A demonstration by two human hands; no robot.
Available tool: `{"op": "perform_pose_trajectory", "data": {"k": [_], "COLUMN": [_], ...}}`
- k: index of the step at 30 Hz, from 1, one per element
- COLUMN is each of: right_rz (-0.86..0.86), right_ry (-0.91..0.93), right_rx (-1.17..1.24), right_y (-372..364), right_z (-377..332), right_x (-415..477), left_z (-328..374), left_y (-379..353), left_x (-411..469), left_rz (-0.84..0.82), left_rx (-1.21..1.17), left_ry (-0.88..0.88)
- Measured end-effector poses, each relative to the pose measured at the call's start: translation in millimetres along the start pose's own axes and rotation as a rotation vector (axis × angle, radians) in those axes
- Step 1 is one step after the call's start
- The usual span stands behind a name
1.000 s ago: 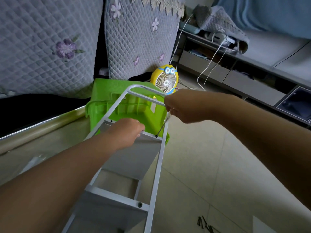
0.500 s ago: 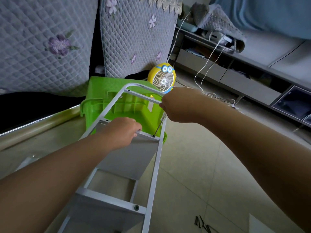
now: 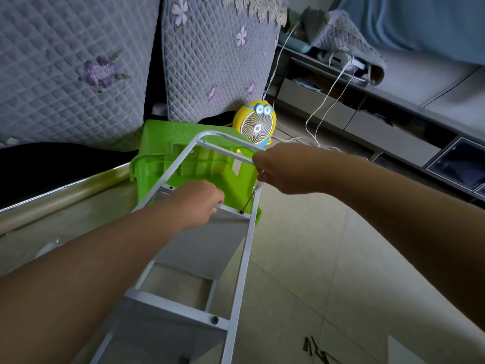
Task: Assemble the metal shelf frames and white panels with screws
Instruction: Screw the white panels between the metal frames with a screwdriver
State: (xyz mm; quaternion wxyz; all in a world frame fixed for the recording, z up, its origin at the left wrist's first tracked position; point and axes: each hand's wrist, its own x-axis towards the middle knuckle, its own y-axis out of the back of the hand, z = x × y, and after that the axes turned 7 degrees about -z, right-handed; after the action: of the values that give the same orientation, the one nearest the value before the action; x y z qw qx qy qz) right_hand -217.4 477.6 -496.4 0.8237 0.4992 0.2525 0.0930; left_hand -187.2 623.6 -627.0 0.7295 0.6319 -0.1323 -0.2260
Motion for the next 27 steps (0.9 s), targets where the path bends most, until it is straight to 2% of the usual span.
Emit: {"op": "perform_pose_trajectory", "data": {"k": [4,8,11,15,17,19,22,27], "right_rz": [0.022,0.010,-0.017,-0.055,-0.111,-0.135,-0.072,-0.008], "right_ry": [0.024,-0.024,-0.076,-0.095,-0.055,-0.014,0.036,0.104], "right_rx": [-0.210,-0.224,-0.127,0.171,0.169,0.113,-0.025,-0.124], "right_y": [-1,-3,-1,2,2,4,7,6], "right_z": [-3,-7,-15,-14,-10,-6,0,3], "right_x": [-2,2,8,7,5,4,4,5], "left_z": [-1,-2,-1,1,2,1,-3,-22], "left_y": [0,1,2,5,5,8,18,22], "left_x": [2,2,1,1,2,4,3,-1], "left_rz": [-0.005,0.008,0.000,-0.010,-0.031,-0.078,-0.170,-0.213], "left_rx": [-0.021,-0.055,-0.077,-0.087,-0.074,-0.044,0.092,0.311], "left_ry": [0.005,0.013,0.028,0.035,0.021,0.007,0.026,0.044]}}
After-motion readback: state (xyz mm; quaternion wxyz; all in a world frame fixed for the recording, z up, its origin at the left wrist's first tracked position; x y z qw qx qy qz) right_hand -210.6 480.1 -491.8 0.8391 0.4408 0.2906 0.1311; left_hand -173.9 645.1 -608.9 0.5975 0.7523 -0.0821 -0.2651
